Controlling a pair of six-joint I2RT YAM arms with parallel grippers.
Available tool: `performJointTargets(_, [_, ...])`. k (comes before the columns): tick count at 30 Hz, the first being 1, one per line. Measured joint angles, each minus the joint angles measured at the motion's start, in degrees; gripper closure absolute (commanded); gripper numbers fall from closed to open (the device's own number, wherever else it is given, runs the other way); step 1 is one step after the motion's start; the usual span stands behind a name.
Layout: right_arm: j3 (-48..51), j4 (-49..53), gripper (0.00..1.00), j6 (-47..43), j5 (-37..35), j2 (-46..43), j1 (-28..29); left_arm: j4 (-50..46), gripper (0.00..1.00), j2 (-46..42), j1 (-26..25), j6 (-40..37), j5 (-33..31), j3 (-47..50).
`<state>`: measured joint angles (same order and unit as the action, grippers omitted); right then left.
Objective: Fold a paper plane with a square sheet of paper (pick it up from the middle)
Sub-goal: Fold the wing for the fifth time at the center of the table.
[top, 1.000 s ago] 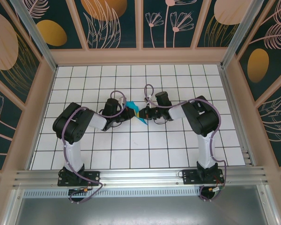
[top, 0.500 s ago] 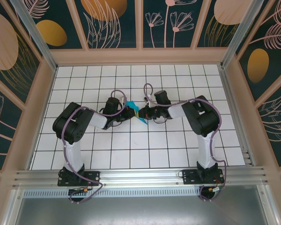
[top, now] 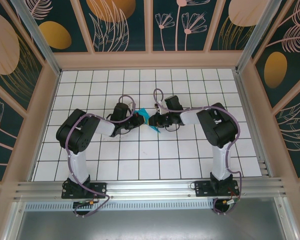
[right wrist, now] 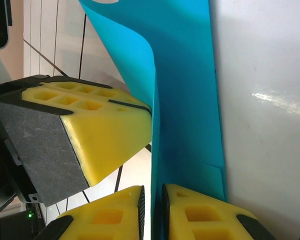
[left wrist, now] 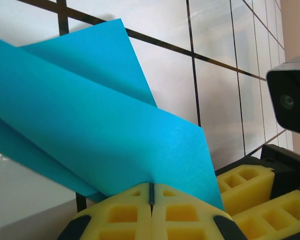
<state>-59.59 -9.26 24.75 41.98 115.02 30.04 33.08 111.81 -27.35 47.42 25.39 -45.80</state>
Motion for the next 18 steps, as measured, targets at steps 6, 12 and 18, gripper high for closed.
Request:
performJointTargets(6, [0.0,1.0,0.84,-0.4,-0.5,-0.1,-0.1,-5.5,0.98,0.1,0.0,0.4,-0.2,-2.8])
performJointTargets(12, [-0.2,1.6,0.83,-0.3,-0.9,-0.1,-0.1,-12.9,0.98,0.3,-0.2,0.8,-1.0,-6.4])
performJointTargets(18, [-0.2,2.5,0.81,-0.2,-1.5,-0.7,-0.3,-16.2,0.98,0.6,-0.2,0.8,-1.0,-8.1])
